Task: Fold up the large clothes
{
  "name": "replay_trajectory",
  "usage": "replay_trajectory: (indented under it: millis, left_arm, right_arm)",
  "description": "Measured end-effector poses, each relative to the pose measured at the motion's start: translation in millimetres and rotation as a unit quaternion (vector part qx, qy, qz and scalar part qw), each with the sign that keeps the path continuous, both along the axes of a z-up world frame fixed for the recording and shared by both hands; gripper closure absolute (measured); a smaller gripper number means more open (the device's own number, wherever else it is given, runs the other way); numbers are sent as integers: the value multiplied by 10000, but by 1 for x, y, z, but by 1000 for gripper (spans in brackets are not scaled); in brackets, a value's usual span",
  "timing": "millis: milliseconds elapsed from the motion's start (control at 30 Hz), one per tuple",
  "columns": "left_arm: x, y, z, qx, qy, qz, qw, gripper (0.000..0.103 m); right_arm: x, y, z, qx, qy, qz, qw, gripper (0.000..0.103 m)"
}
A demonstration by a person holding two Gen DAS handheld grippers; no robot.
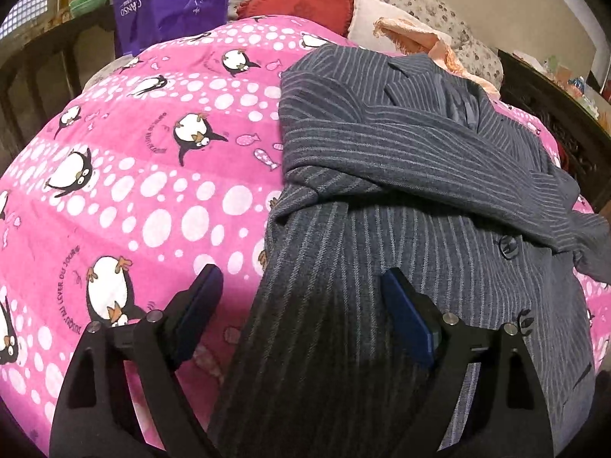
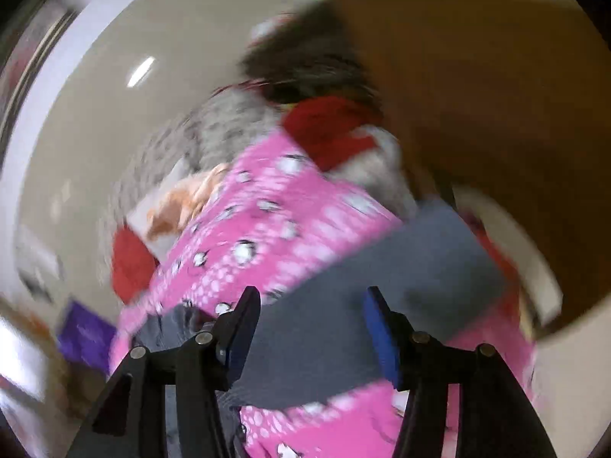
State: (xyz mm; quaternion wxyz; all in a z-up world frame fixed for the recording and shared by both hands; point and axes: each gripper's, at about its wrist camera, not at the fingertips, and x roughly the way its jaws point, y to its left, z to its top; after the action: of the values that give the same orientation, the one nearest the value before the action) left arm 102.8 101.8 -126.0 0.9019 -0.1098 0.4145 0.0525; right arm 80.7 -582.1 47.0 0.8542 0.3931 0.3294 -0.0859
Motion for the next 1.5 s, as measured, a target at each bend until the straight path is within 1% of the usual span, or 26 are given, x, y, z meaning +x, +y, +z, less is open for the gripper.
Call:
replay_trajectory:
  millis: [100, 167, 233, 300, 433, 467, 533, 567, 600, 633, 700, 800, 867, 933, 1033, 1100, 1200, 1267, 1333, 1367, 1433, 1500]
  left_arm:
    - [-2, 3, 2, -76, -37, 7, 10000, 17]
    - [-3, 2, 2, -51, -37, 10, 10000, 17]
    - [-2, 3, 2, -38, -33, 12, 10000, 17]
    - [-2, 2, 2, -14, -27, 15, 10000, 17]
    - [-2, -1, 1, 49, -10, 36, 10000, 17]
    - [-2, -1, 1, 55, -7, 41, 10000, 17]
    - [-1, -2, 1, 75, 5, 45, 10000, 17]
    - [-1, -2, 1, 82, 9, 45, 10000, 17]
    - [-1, -2, 1, 76, 7, 44, 10000, 17]
    - [-1, -2, 1, 67, 1, 45, 10000, 17]
    - [-1, -2, 1, 38, -16, 42, 10000, 17]
    - [-2, -1, 1, -7, -41, 41, 10000, 17]
    - [-3, 1, 1, -61, -70, 46, 9999, 17]
    - [-4, 3, 1, -155, -117, 48, 9998, 17]
    - [-7, 7, 1, -267, -170, 43, 9995, 17]
    - [-8, 8, 1, -343, -202, 42, 9992, 17]
    - [-8, 11, 2, -436, -237, 39, 9988, 17]
    - [-8, 12, 2, -490, -254, 41, 9985, 17]
    - [-9, 13, 2, -520, -270, 40, 9983, 17]
    - [-10, 13, 2, -543, -280, 41, 9981, 17]
    - [-10, 14, 2, -565, -292, 52, 9980, 17]
    - [-10, 14, 2, -569, -295, 51, 9979, 17]
  right_arm:
    - [-31, -32, -47, 796, -62, -454, 9958, 49]
    - [-44, -47, -75, 1284, -119, -782, 9886, 49]
    - [-46, -60, -98, 1697, -343, -928, 9805, 49]
    - [-42, -68, -107, 1782, -490, -1071, 9769, 49]
    - [-39, -80, -112, 1826, -706, -1283, 9722, 49]
    - [-39, -80, -112, 1805, -736, -1304, 9721, 51]
    - [-30, -74, -103, 1484, -681, -1289, 9781, 68]
    - [-26, -70, -98, 1276, -681, -1189, 9823, 85]
    - [-24, -64, -89, 1023, -688, -1071, 9866, 89]
    - [-20, -55, -75, 655, -694, -950, 9909, 89]
    - [-8, -34, -43, 78, -806, -678, 9944, 92]
    - [23, 17, 10, -440, -1114, -183, 9926, 93]
    - [51, 66, 42, -596, -1381, 289, 9882, 93]
    - [84, 128, 68, -664, -1632, 879, 9804, 93]
    - [129, 229, 89, -649, -1903, 1754, 9637, 93]
    - [156, 297, 90, -624, -1983, 2311, 9505, 93]
    - [187, 399, 70, -403, -1901, 3048, 9324, 93]
    - [198, 464, 42, -366, -1694, 3572, 9178, 93]
    - [200, 522, 10, -503, -1376, 4062, 9020, 93]
    - [201, 541, -4, -558, -1253, 4240, 8952, 93]
    - [196, 570, -33, -760, -993, 4464, 8861, 93]
    - [196, 582, -57, -743, -772, 4690, 8767, 93]
